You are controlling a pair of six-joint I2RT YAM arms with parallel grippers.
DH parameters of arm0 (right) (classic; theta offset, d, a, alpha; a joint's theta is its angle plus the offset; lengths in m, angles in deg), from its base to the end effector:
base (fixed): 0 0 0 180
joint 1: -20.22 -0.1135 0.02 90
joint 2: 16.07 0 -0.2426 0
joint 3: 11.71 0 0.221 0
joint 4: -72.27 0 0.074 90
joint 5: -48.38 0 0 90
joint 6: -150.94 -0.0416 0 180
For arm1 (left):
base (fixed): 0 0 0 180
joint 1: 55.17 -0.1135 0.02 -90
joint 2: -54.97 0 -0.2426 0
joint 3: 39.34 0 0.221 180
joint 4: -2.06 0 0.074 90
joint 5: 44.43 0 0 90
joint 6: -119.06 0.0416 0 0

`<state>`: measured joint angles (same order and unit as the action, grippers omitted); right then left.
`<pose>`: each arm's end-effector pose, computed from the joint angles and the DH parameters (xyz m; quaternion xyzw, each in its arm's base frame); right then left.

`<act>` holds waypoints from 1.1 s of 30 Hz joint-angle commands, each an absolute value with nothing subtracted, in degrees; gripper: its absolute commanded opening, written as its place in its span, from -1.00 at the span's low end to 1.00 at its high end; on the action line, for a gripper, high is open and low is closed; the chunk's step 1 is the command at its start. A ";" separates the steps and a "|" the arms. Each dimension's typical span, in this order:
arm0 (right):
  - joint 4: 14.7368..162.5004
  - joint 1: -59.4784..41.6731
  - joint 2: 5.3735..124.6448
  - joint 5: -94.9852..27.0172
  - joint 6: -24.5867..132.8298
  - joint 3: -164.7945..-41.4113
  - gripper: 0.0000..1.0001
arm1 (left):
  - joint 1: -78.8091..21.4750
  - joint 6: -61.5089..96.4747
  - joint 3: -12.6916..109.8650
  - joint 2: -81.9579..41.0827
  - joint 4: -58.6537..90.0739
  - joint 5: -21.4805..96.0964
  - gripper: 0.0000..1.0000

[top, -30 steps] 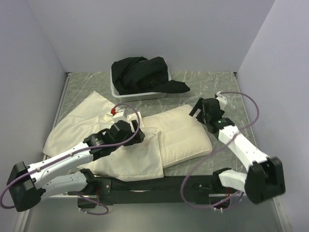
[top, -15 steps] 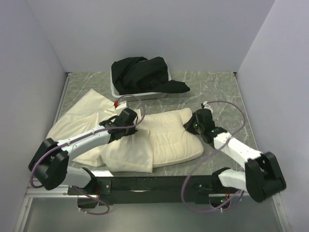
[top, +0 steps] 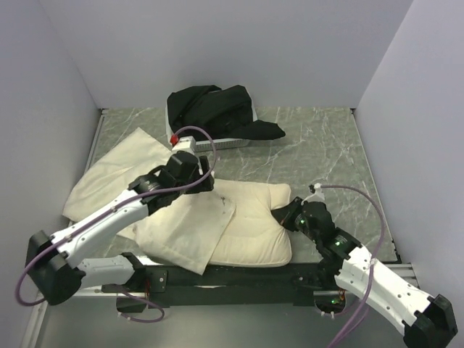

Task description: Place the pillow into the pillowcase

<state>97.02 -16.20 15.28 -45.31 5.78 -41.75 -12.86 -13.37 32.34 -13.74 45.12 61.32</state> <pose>0.1123 0.0795 0.1839 0.1549 0.8338 0.3603 0.3886 0.1850 -0.1531 0.2776 -0.0587 0.8980 -0.1899 0.3925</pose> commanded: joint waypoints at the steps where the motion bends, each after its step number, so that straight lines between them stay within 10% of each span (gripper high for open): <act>1: 91.28 -18.62 17.23 -39.51 3.37 -40.74 -1.00 | -9.29 -4.87 40.29 -10.68 50.76 64.90 0.68; 14: 98.65 -22.67 14.16 -48.39 2.84 -40.74 -1.00 | 4.15 -5.65 59.04 -41.45 74.85 88.99 0.30; 23: 97.60 -22.67 15.74 -47.25 3.28 -40.83 -1.00 | 3.11 -3.90 51.74 -40.39 66.34 81.09 0.50; 26: 98.04 -22.67 15.83 -46.90 3.37 -41.00 -1.00 | 1.97 -1.88 50.42 -40.83 62.83 76.87 0.26; 33: 99.88 -22.67 14.78 -46.20 3.98 -42.58 -1.00 | -0.06 1.90 51.82 -40.31 61.40 67.72 -0.98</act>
<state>98.88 -21.82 15.54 -48.65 2.46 -39.50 0.54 -0.59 50.22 -42.15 63.13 72.95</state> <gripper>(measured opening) 0.105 0.153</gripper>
